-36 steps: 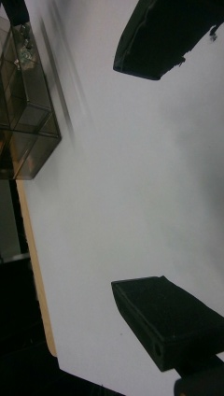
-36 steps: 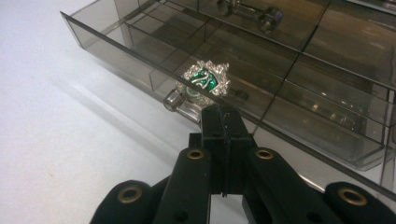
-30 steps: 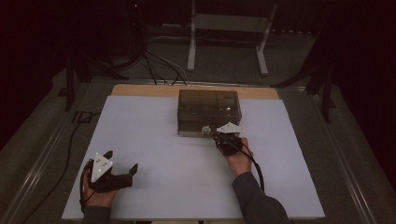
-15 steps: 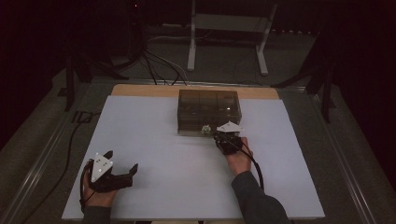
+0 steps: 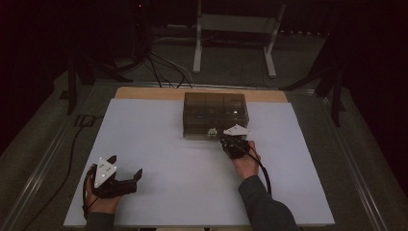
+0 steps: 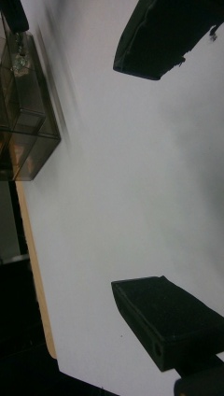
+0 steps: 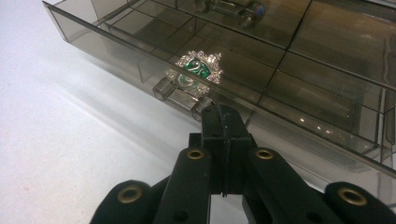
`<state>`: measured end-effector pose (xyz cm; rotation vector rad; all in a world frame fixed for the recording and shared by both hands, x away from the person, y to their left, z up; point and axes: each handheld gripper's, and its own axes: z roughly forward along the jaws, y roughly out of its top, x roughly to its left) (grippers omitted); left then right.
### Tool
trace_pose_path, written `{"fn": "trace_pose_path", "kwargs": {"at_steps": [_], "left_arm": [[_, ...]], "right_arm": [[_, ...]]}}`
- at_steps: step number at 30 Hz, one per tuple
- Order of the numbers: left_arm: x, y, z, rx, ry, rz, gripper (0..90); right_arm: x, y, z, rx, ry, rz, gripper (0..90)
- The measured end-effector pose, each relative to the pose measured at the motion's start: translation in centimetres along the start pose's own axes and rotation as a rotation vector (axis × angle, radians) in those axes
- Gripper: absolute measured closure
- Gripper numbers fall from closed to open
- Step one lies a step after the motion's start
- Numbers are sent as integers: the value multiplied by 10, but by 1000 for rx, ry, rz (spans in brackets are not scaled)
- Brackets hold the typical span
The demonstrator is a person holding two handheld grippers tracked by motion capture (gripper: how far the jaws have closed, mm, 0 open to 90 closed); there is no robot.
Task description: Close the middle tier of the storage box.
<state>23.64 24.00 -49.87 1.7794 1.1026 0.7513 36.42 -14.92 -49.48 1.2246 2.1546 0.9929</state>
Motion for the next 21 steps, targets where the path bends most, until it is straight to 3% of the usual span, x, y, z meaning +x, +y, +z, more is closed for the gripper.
{"fn": "trace_pose_path", "kwargs": {"at_steps": [21], "left_arm": [[0,0,0,-1,0,1,6]], "right_arm": [[-1,3,3,6,-12,1,900]]}}
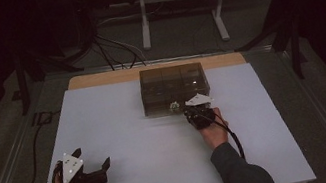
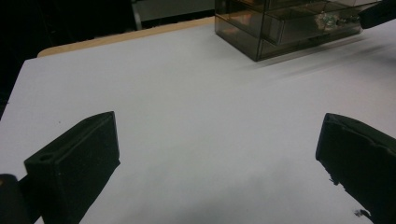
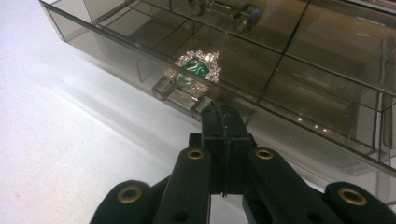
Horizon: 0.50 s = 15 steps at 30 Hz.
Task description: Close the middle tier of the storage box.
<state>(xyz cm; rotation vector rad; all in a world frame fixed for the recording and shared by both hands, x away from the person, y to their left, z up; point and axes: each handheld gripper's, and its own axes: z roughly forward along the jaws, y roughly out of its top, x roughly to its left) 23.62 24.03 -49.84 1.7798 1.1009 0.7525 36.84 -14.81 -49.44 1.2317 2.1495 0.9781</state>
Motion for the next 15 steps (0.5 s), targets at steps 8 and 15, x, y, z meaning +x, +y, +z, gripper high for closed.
{"fn": "trace_pose_path", "kwargs": {"at_steps": [8,15], "left_arm": [[0,0,0,-1,-1,-1,6],[0,0,0,-1,-1,0,6]], "right_arm": [[-1,2,2,-4,-2,10,900],[-2,2,4,-3,-10,8,900]]}}
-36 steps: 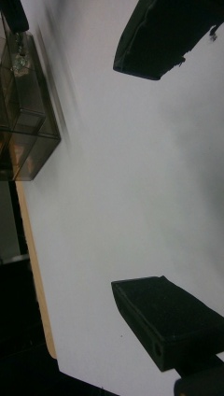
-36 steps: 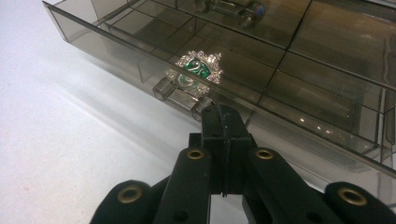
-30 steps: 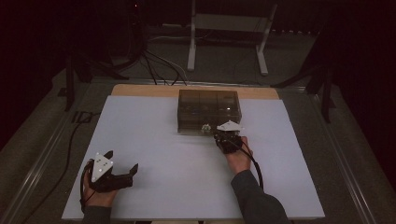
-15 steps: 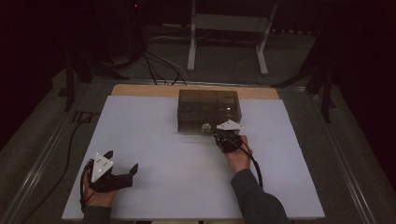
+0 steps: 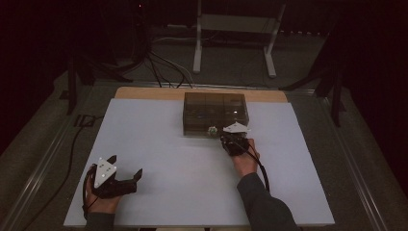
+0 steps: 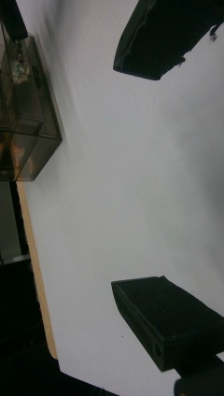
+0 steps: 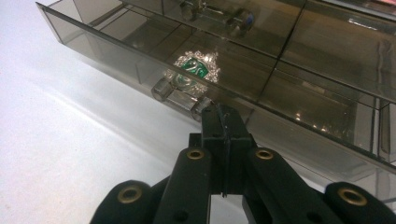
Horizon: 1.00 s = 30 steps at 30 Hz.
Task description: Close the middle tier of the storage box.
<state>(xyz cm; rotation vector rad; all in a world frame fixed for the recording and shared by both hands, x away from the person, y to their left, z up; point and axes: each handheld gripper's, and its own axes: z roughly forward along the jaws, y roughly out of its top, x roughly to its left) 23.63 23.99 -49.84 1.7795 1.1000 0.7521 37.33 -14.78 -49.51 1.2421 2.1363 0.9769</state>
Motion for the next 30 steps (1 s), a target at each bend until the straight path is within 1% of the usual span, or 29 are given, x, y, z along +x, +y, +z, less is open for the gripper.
{"fn": "trace_pose_path", "kwargs": {"at_steps": [11,30], "left_arm": [[0,0,0,0,0,-1,6],[0,0,0,-1,-2,-2,6]], "right_arm": [[-1,0,2,-1,-4,16,900],[-3,0,7,-19,-10,47,900]]}}
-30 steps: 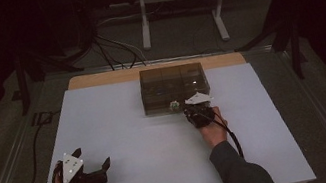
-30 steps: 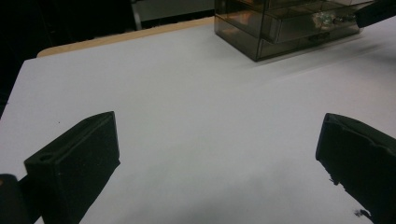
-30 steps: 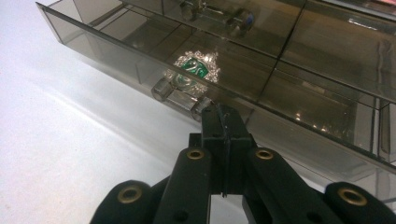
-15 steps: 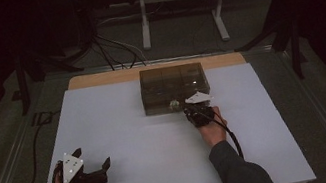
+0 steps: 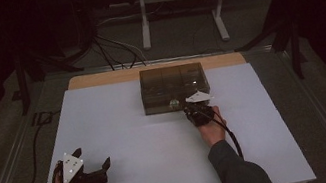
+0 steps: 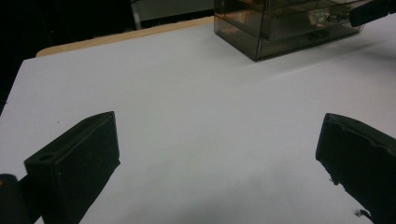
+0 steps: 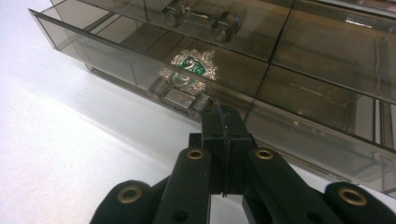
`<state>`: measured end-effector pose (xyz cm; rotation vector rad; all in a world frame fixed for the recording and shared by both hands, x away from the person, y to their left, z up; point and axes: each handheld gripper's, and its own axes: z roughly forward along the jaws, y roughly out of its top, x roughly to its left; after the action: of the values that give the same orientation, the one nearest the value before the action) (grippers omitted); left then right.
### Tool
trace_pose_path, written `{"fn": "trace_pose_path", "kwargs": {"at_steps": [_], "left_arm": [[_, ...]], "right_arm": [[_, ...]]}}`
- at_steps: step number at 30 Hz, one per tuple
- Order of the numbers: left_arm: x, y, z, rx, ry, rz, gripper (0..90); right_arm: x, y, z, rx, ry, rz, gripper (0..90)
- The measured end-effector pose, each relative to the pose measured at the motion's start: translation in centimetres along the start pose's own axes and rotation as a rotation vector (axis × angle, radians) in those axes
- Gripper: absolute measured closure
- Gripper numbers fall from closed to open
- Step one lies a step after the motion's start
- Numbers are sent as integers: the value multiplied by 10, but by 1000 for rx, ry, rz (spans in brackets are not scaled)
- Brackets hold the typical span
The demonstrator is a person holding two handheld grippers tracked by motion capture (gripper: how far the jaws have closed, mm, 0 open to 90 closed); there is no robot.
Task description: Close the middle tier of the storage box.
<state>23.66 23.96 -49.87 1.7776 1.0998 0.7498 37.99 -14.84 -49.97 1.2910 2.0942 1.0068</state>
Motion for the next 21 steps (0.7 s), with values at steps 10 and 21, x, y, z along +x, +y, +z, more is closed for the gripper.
{"fn": "trace_pose_path", "kwargs": {"at_steps": [10,21], "left_arm": [[0,0,0,-1,0,0,6],[1,0,-1,-1,1,0,6]], "right_arm": [[-1,0,3,-6,-1,14,900],[-2,0,5,-9,-6,15,900]]}}
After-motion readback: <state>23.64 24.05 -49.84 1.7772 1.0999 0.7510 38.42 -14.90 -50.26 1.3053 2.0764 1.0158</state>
